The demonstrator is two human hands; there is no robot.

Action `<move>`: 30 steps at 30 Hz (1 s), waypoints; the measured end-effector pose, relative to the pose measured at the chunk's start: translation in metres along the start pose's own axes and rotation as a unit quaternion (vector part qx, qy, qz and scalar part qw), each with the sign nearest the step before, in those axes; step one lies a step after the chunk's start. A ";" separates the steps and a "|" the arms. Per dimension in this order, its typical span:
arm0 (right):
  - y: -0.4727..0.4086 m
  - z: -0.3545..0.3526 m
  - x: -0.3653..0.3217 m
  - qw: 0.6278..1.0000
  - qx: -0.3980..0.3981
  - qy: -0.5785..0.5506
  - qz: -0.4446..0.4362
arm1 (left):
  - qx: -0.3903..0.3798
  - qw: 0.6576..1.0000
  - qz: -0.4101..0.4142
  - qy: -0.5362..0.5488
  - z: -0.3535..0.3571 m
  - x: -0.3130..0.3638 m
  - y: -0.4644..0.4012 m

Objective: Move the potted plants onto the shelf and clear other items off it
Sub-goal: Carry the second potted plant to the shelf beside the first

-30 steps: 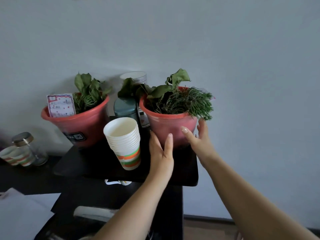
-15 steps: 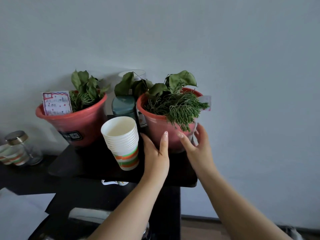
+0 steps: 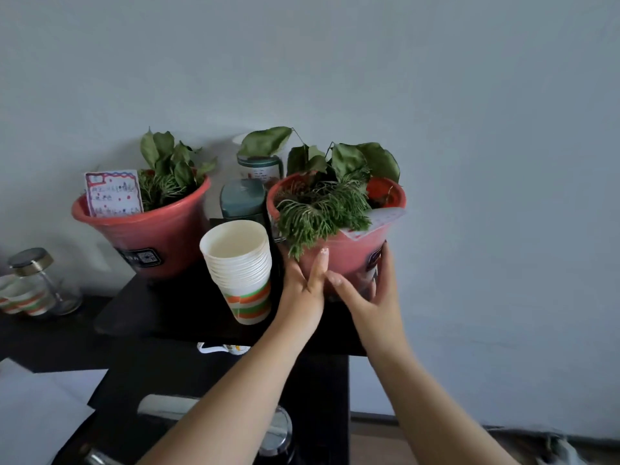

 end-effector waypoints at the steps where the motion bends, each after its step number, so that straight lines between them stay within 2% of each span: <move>1: 0.001 0.000 0.000 1.000 0.006 -0.006 0.008 | 0.000 1.000 0.009 0.001 -0.001 0.001 0.003; 5: -0.013 -0.012 -0.010 0.997 0.053 -0.005 0.047 | 0.008 0.999 0.048 -0.017 0.001 -0.001 0.018; 8: -0.030 -0.018 -0.014 0.997 0.032 0.041 0.051 | 0.000 0.999 0.035 -0.024 0.003 -0.002 0.018; 13: -0.027 -0.009 -0.014 1.000 -0.023 0.012 -0.009 | -0.033 0.999 0.016 -0.024 0.005 0.002 0.006; 18: -0.001 -0.004 -0.007 0.999 -0.024 0.024 -0.019 | 0.025 0.995 0.033 -0.094 -0.010 -0.002 -0.009; 22: -0.011 -0.013 -0.004 1.000 0.012 0.005 0.028 | -0.020 0.998 0.046 -0.035 -0.004 -0.001 0.013; 24: -0.023 -0.016 -0.003 0.999 0.000 0.015 0.046 | -0.025 0.998 0.050 -0.043 -0.001 -0.004 0.017; 30: -0.027 -0.007 -0.003 1.000 -0.026 0.014 -0.001 | -0.030 0.998 0.042 -0.046 0.000 -0.005 0.012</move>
Point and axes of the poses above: each hand's wrist, its own y-axis away from the middle knuckle, its own z-axis out of the palm, x = y × z, the point moved 2 cm from there along -y, towards the middle knuckle, and after that the axes turned 4 degrees about x, right-handed, at the moved point
